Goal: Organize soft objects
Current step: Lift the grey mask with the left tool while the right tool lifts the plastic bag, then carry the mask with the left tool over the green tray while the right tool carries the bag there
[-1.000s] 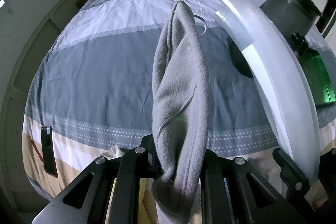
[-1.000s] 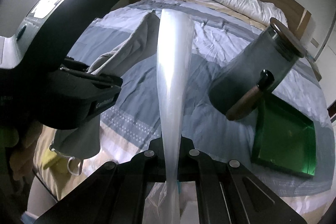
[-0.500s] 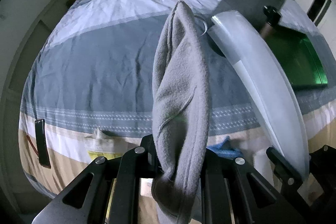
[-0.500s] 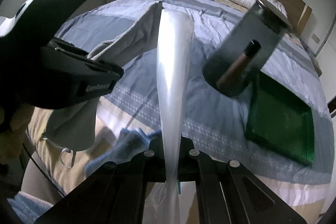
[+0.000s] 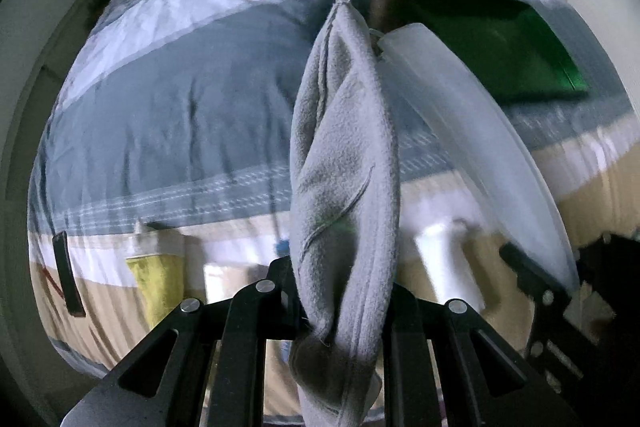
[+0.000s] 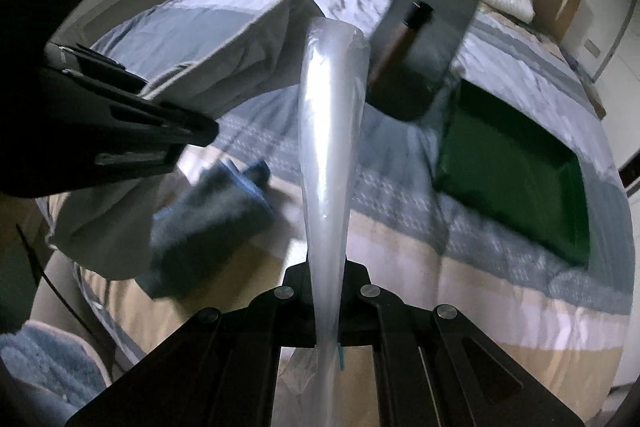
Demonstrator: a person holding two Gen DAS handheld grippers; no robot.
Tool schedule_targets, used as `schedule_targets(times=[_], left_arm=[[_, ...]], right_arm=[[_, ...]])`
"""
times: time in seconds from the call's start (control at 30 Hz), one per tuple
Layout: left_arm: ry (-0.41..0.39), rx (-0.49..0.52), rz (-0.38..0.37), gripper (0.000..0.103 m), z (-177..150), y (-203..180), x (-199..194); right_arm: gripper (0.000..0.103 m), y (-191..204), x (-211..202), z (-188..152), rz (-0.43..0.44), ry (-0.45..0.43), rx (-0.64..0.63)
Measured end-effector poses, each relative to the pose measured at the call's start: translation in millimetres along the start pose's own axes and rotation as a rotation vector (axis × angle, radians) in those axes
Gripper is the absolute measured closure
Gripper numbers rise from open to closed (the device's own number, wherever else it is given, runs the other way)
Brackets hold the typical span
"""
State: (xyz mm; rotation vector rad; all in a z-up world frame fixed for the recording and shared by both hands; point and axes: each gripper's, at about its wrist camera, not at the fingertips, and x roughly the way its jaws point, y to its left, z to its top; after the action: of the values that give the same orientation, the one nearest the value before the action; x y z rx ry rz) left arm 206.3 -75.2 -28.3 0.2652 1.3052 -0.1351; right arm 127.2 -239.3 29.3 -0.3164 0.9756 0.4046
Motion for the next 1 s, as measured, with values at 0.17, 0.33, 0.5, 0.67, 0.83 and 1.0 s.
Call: schedule_targets(times=[0.17,0.33,0.5,0.67,0.83,1.0], left_arm=[[0.020,0.087,-0.025,0.090,-2.7,-37.8,-1.2],[0.041,0.166,-0.047,0.090,-3.7,-77.0,3.7],[0.053,0.221,-0.076,0.089,1.8,-109.7,6.8],[0.042,0.257,-0.112,0.089,15.3,-140.2,4.1],[0.013,0.249,-0.155,0.089,35.6,-165.7,-1.4],[-0.032,0.224,-0.179,0.088,63.1,-190.4,-4.4]], right_arm=[[0.099,-22.6,-8.3,-26.4,-0.029,0.039,0.039],[0.099,-53.0,-17.4,-50.6,-0.076,0.067,0.095],[0.099,-85.8,-25.2,-72.7,-0.132,0.086,0.155],[0.099,-114.5,-31.4,-80.5,-0.179,0.082,0.216],[0.099,-145.1,-38.1,-79.7,-0.224,0.052,0.279],[0.099,-174.1,-40.7,-73.4,-0.258,0.010,0.338]])
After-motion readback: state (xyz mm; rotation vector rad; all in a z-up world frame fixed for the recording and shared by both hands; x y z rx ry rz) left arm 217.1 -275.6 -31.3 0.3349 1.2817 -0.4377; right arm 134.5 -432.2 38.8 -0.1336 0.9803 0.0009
